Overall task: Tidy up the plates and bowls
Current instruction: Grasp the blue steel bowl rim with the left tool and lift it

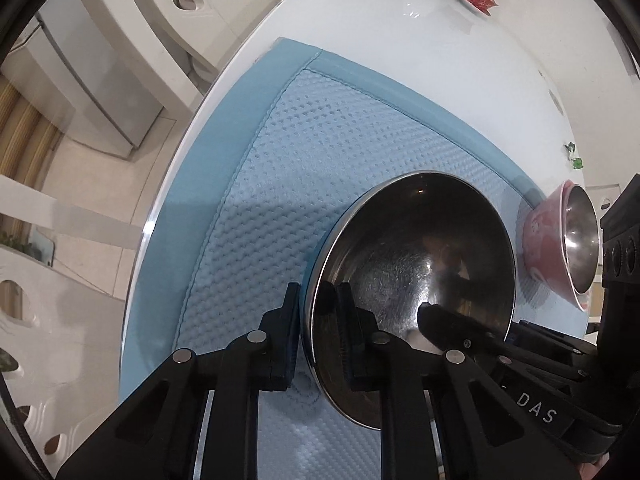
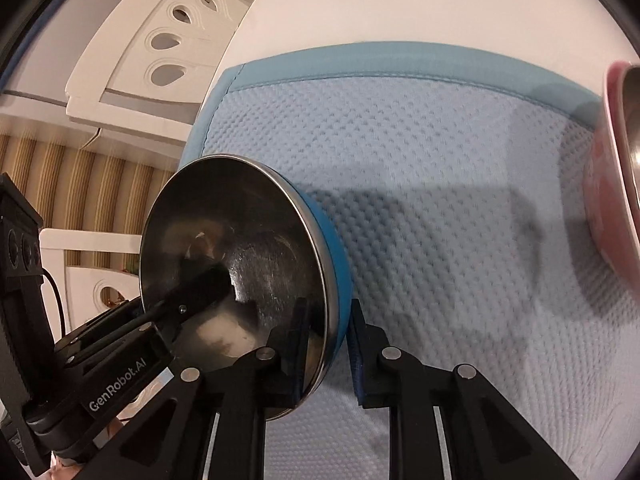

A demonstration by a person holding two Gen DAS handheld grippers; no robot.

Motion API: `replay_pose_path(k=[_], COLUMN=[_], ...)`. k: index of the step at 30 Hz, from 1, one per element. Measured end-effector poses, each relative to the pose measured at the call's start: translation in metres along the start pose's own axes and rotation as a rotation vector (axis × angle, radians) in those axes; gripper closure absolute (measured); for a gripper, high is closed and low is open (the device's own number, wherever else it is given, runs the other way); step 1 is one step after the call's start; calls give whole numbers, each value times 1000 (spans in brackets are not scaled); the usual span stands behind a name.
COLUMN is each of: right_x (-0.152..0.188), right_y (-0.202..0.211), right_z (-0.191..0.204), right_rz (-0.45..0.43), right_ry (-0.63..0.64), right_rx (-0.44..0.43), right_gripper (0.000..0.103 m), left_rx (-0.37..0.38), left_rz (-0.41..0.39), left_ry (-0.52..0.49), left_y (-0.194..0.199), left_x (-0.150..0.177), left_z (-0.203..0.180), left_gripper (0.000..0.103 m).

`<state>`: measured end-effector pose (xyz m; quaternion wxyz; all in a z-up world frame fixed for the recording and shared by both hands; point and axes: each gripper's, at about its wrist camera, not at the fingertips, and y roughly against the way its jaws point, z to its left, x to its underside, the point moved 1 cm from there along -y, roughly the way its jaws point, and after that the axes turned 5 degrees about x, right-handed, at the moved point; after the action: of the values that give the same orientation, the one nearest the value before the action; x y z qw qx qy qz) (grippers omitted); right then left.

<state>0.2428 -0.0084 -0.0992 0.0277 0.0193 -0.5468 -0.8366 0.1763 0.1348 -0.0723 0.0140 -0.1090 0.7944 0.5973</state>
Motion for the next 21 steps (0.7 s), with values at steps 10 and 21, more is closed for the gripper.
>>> replay_pose_path(k=[10,21], right_x=[19,57], right_y=[27,65], right_z=[10,2], right_rz=[-10,-39], right_ry=[-7,-81], right_rx=[13,7], right_gripper=[85,85], left_rx=[-2,14], left_rz=[-19,-20], left_ry=[-18,-104], left_y=[24,48], left_x=[9,27], left_z=[-14,-43], left_gripper=[89,89])
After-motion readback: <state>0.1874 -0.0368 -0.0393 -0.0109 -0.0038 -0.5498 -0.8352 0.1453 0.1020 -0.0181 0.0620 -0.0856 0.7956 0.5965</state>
